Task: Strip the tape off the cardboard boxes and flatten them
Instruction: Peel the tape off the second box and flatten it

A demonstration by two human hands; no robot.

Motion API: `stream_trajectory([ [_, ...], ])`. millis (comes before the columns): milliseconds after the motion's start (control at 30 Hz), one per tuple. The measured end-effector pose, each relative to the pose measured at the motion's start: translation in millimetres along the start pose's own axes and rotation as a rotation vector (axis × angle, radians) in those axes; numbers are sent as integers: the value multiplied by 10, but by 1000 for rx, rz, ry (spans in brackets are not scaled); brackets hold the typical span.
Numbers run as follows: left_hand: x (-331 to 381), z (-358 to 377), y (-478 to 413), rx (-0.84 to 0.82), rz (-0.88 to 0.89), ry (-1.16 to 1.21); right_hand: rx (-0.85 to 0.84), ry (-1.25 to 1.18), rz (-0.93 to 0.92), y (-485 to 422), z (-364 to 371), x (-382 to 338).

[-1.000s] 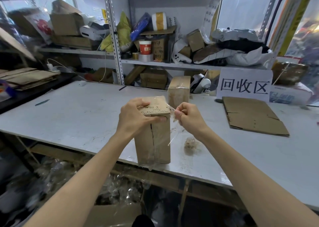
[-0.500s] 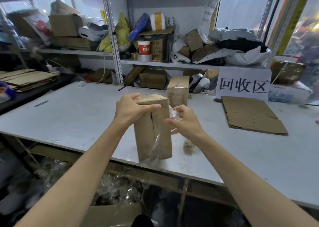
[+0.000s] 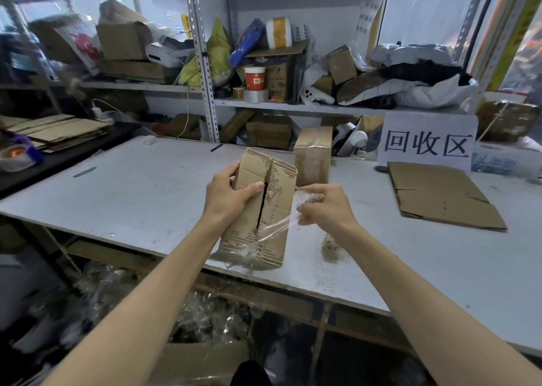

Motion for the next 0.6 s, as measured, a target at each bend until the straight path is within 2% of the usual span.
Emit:
stream_trajectory([
  [67,-20,-1,-15,32,-13,29,13,-96,29,5,-9,-50],
  [100,-23,-9,-21,69,-17,52,51,-64,27,7,-19,-83],
  [200,8,1,-2,194,5,86,196,166,-137,91,26,-252],
  [367,0,162,64,239,6,99,171,373,-336,250,278,-263],
  [433,-59,196,93,208,-18,107,147,413,-357,245,264,-254],
  [533,-205,258,126,8,-60,98,54,399,-395,174,244,-280],
  [600,-267,245,125,-64,-80,142,9,396,-395,146,249,-292],
])
Point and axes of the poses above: each hand's wrist, its own y-axis away from the middle knuckle, its own z-axis out of the palm, x = y × z, the point moved 6 cm from there along -y, towards the middle knuckle, and after that the axes turned 5 degrees about -y, right-handed, at the moved point
